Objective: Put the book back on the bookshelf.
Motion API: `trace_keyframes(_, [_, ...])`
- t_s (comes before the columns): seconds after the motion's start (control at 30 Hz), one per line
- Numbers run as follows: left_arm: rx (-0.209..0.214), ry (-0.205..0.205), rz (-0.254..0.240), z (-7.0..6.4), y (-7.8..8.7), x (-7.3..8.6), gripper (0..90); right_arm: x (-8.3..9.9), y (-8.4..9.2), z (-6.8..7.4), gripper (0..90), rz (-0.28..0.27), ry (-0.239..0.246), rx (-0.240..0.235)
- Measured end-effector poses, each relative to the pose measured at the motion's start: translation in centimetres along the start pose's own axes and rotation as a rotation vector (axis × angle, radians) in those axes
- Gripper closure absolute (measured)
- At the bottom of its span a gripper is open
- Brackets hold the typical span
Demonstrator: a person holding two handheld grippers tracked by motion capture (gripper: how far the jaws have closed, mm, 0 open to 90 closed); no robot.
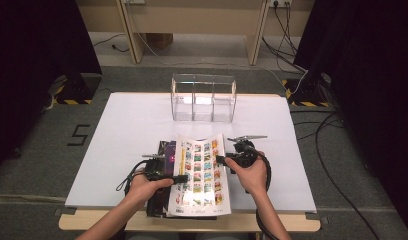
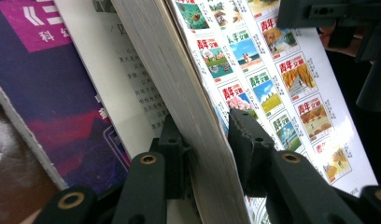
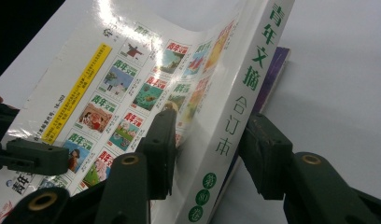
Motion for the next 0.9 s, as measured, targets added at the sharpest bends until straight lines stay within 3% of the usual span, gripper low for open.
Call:
trace_keyframes(0.13, [0.004, 0.003, -0.003, 0.3, 0.1, -0.1, 67.5, -0.2, -0.8, -0.7, 55.4, 0.032, -0.026, -0.006])
trace_keyframes(0.4, [0.001, -0.007, 0.004, 0.2, 0.1, -0.1, 67.4, -1.6, -2.1, -1.8, 54.8, 0.039, -0.065, -0.027])
trace_keyframes(0.53, [0.002, -0.007, 0.009, 0.3, 0.1, -0.2, 67.3, -2.4, -2.7, -1.9, 54.1, 0.052, -0.06, -0.025])
trace_keyframes(0.77, [0.003, -0.008, 0.015, 0.3, 0.1, -0.2, 67.2, -2.7, -3.7, -2.2, 53.1, 0.055, -0.11, -0.069])
trace_keyframes(0.9, [0.002, -0.008, 0.016, 0.3, 0.1, -0.2, 67.2, -2.8, -3.9, -2.3, 53.1, 0.066, -0.107, -0.078])
Point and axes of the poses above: each handheld gripper's, and its own axes: y roughly backward along the jaws, x roughly out of its underside, z roughly to its left, the point moved 6 cm from there along -y, roughly forward along the jaws, and after that the axes turned 6 degrees about z, right-handed, at the moved point
